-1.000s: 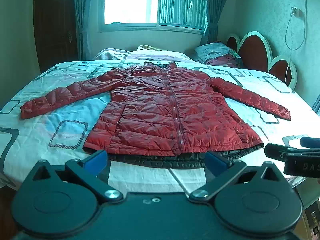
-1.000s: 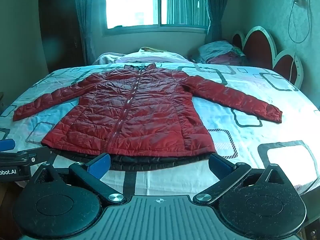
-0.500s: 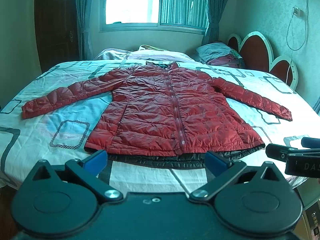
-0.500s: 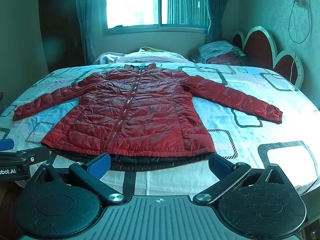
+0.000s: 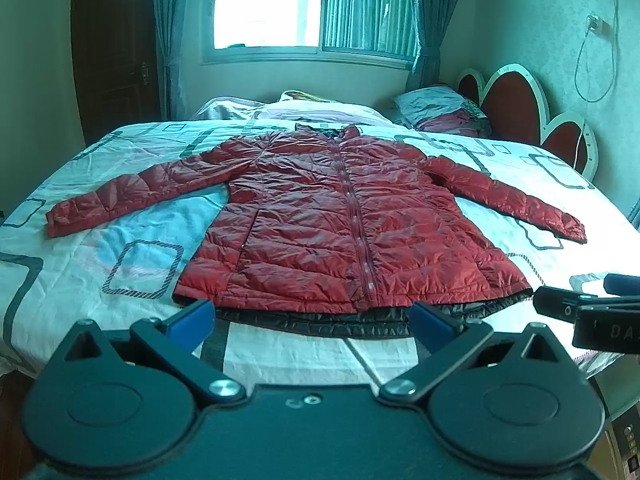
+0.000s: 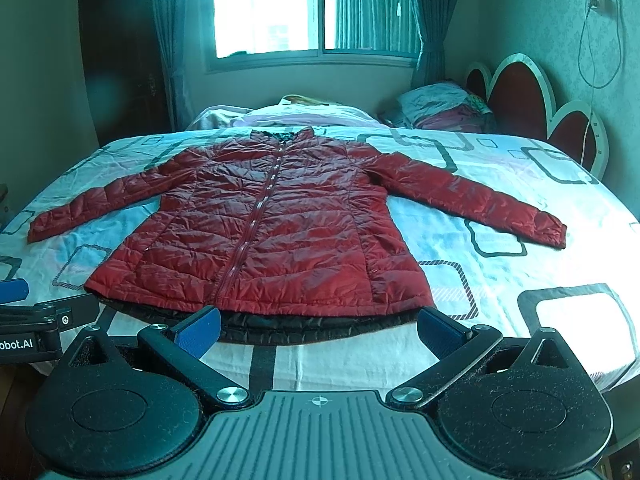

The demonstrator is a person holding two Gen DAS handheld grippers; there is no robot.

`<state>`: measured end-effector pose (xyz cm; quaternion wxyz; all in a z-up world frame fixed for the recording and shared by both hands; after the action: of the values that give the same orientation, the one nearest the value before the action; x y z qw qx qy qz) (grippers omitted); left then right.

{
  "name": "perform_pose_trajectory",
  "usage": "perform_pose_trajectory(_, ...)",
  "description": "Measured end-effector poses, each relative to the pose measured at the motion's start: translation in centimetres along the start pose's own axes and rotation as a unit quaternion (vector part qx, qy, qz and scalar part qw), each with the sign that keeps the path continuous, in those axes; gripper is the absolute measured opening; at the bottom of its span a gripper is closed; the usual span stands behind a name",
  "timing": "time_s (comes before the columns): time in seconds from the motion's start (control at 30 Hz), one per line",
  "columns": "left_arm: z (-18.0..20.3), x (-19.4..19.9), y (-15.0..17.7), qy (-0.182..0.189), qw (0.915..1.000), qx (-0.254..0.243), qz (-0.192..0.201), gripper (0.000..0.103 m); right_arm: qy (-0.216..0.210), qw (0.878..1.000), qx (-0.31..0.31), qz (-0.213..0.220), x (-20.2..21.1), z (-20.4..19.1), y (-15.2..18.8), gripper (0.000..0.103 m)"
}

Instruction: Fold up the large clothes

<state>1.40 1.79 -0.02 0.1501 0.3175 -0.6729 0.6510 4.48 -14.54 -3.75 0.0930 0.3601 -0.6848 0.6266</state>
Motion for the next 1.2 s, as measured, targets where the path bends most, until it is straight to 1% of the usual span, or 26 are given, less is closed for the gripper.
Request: perform_pose_trajectory(1.2, -0.28, -0.16, 0.31, 0.0, 1.0, 0.001, 0.003, 0.103, 0.0, 1.0, -0.001, 0.0, -0.06, -0.01, -0.02, 0.103)
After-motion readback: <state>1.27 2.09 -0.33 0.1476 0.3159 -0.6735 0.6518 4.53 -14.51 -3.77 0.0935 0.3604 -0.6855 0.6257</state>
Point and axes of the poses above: each gripper's, at about its wrist camera, not at the fingertips, and x roughly against the way its jaws point, z to its right, y to its underside, the point moved 2 cm from there along -x, roughly the way its jaws point, and after that the axes turned 12 degrees about -y, right-handed, at the moved point
